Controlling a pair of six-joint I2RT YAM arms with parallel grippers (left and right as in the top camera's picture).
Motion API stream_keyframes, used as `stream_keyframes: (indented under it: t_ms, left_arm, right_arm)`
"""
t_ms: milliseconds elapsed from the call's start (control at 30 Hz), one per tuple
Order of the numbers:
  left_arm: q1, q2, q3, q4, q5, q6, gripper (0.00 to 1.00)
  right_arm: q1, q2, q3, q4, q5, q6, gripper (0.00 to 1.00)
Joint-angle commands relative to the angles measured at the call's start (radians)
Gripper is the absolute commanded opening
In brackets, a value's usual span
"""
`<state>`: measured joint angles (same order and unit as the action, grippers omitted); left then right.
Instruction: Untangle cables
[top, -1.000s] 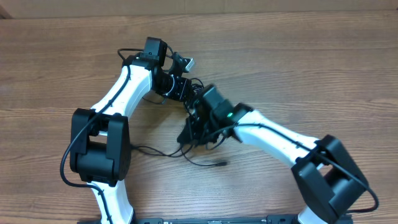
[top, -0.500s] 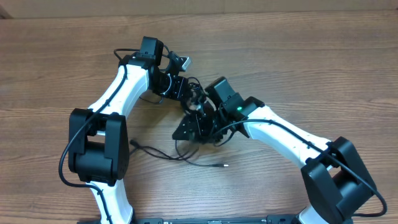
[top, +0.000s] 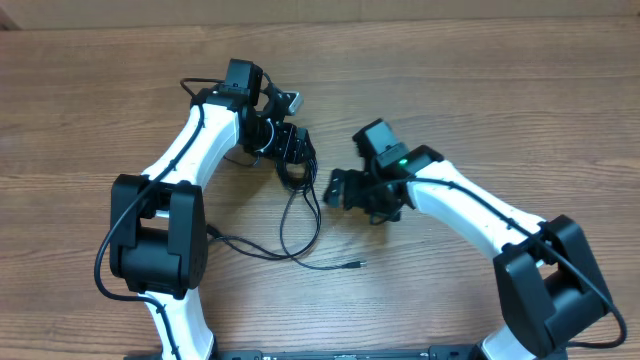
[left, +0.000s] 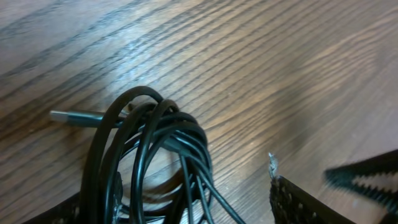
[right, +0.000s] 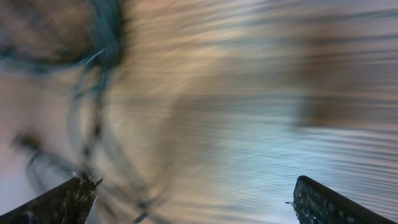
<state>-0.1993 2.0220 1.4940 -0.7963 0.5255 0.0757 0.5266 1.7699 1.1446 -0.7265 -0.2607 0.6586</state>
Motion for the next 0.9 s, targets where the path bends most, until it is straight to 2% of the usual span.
stream_keyframes:
  t_ms: [0, 33, 100, 167, 300, 433, 533, 600, 633, 667, 767, 867]
  left_arm:
    - [-0.014, 0.005, 0.008, -0.002, -0.04, -0.023, 0.75]
    - [-0.015, 0.005, 0.008, -0.002, -0.047, -0.024, 0.75]
    - [-0.017, 0.005, 0.008, -0.002, -0.089, -0.048, 0.83]
    - [-0.017, 0.003, 0.008, -0.003, -0.154, -0.09, 0.86]
    - [-0.017, -0.023, 0.008, -0.012, -0.227, -0.133, 0.84]
    - [-0.017, -0.071, 0.008, -0.03, -0.253, -0.133, 0.7]
    - [-0.021, -0.101, 0.008, -0.045, -0.22, -0.137, 0.53]
    - [-0.033, -0.106, 0.008, -0.048, -0.177, -0.145, 0.34]
    - [-0.048, -0.105, 0.008, -0.048, -0.166, -0.18, 0.13]
    - [-0.058, -0.103, 0.006, -0.046, -0.171, -0.211, 0.04]
    - [-0.096, -0.101, 0.006, -0.04, -0.214, -0.299, 0.04]
    - [-0.125, -0.101, 0.006, -0.034, -0.43, -0.423, 0.07]
  right_arm:
    - [-0.052, -0.029, 0.026, -0.024, 0.158, 0.052, 1.0]
    - [-0.066, -0.029, 0.026, -0.034, 0.174, 0.052, 1.0]
    - [-0.098, -0.029, 0.026, -0.058, 0.206, 0.052, 1.0]
    - [-0.131, -0.029, 0.026, -0.083, 0.245, 0.052, 1.0]
    - [-0.179, -0.029, 0.01, -0.095, 0.267, 0.051, 1.0]
    - [-0.201, -0.029, 0.006, -0.094, 0.267, 0.051, 1.0]
    - [-0.202, -0.029, 0.006, -0.093, 0.267, 0.048, 1.0]
    - [-0.202, -0.029, 0.006, -0.089, 0.267, 0.048, 1.0]
    - [-0.202, -0.029, 0.006, -0.088, 0.267, 0.048, 1.0]
    - [-0.202, -0.029, 0.006, -0.088, 0.267, 0.048, 1.0]
    - [-0.202, -0.029, 0.006, -0.088, 0.267, 0.048, 1.0]
    - [-0.202, -0.029, 0.006, -0.088, 0.267, 0.048, 1.0]
